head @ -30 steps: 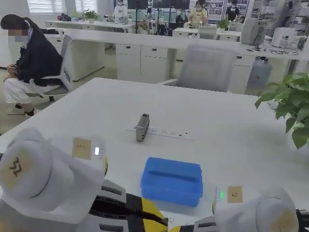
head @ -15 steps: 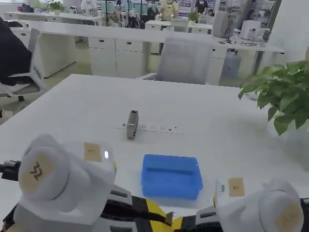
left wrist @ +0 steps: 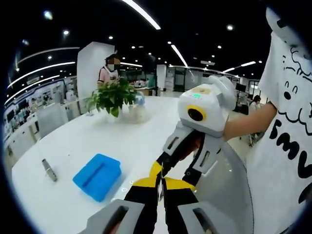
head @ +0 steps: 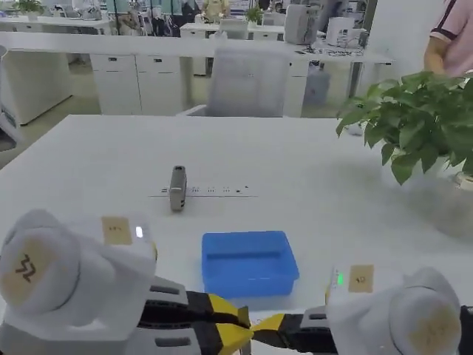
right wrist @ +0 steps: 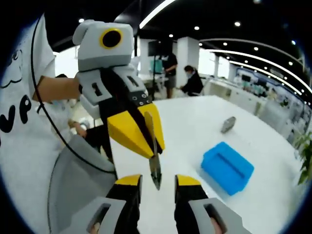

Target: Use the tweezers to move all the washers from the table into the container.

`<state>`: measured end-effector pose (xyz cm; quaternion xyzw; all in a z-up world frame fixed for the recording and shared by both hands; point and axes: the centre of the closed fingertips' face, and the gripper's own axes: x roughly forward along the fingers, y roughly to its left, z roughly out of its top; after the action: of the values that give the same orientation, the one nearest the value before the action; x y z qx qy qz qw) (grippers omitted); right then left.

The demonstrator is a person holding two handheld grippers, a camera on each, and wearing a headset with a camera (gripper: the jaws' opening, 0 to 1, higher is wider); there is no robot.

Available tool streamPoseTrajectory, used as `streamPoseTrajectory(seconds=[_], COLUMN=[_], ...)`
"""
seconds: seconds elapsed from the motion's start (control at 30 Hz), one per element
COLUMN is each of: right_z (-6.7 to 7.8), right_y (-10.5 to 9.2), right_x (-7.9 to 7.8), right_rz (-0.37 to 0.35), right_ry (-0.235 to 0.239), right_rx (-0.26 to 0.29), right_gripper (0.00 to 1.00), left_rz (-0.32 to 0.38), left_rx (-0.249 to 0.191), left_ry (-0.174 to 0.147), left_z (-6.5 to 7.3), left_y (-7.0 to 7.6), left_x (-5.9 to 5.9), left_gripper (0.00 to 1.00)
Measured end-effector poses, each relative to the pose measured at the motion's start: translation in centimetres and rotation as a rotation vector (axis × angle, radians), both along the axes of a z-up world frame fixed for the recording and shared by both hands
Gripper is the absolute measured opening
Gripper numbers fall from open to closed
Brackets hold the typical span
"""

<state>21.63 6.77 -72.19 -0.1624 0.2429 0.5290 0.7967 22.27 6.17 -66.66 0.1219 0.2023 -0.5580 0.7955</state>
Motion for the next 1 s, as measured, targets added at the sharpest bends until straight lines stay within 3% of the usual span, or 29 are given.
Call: streamPoseTrajectory(seconds=[0.1, 0.2, 0.3, 0.43, 0.73, 1.0], right_z=[-0.5, -0.8, -1.2, -1.6, -3.7, -5.0], right_y=[-1.9, -4.6, -6.7, -8.7, -9.3, -9.0], right_x=[0.2, 0.0, -0.3, -0.1, 1.0, 0.9], right_rz=[-0.056, -0.137, -0.202, -0.267, -0.332, -0.338], right_ry=[0.008, 0.035, 0.067, 0.099, 0.18, 0.229], right_rx=[0.02, 0.029, 0.039, 0.05, 0.058, 0.049], right_gripper=[0.29, 0.34, 0.33, 0.32, 0.3, 0.29], left_rz=[0.043, 0.083, 0.144, 0.22, 0.315, 0.357], left_rx=[0.032, 0.022, 0.026, 0.021, 0.013, -0.007], left_ry=[-0.021, -0.013, -0.026, -0.018, 0.021, 0.032], left_z=[-0.9, -1.7, -2.6, -3.7, -6.6, -8.5], left_y=[0.4, 0.7, 1.4, 2.8, 4.7, 5.5], left_x=[1.4, 3.1, 4.9, 7.2, 10.9, 12.1], left_gripper=[0.0, 0.0, 0.0, 0.0, 0.0, 0.0])
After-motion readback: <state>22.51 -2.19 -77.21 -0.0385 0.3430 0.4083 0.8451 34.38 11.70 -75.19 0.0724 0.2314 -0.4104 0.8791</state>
